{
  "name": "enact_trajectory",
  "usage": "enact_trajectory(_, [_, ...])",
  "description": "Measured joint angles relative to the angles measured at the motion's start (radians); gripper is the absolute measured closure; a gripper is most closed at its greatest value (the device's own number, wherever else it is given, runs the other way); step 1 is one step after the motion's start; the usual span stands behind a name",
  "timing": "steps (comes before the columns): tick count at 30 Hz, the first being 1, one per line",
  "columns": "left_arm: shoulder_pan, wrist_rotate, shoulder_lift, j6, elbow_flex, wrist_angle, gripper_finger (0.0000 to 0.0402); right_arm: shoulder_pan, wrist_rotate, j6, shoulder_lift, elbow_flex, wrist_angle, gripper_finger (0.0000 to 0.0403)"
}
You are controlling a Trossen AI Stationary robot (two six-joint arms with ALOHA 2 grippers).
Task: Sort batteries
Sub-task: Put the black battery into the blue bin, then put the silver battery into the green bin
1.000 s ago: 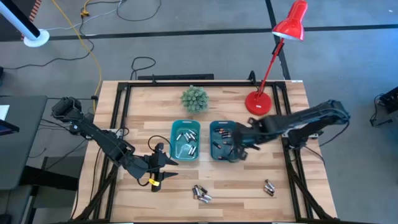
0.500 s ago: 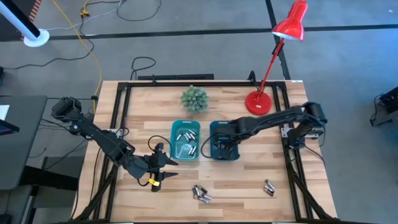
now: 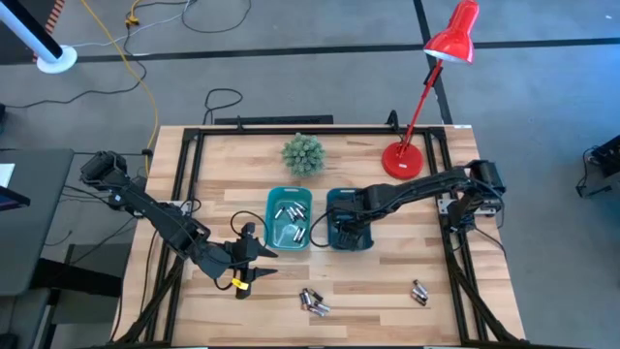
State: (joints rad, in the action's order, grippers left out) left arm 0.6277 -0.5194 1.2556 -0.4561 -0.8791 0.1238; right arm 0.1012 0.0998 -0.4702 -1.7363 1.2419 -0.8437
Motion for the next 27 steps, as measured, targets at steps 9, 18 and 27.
enact_trajectory(9, [0.0,0.0,0.0,0.0,0.0,0.0,0.0225,0.003,0.0,-0.005,0.024,0.0,-0.009,0.0237])
enact_trajectory(18, [0.0,0.0,0.0,0.0,0.0,0.0,0.0225,0.022,0.008,-0.151,0.271,-0.001,-0.077,0.0257])
enact_trajectory(27, [0.0,0.0,0.0,0.0,0.0,0.0,0.0225,0.283,0.085,-0.58,0.49,-0.074,-0.349,0.0271])
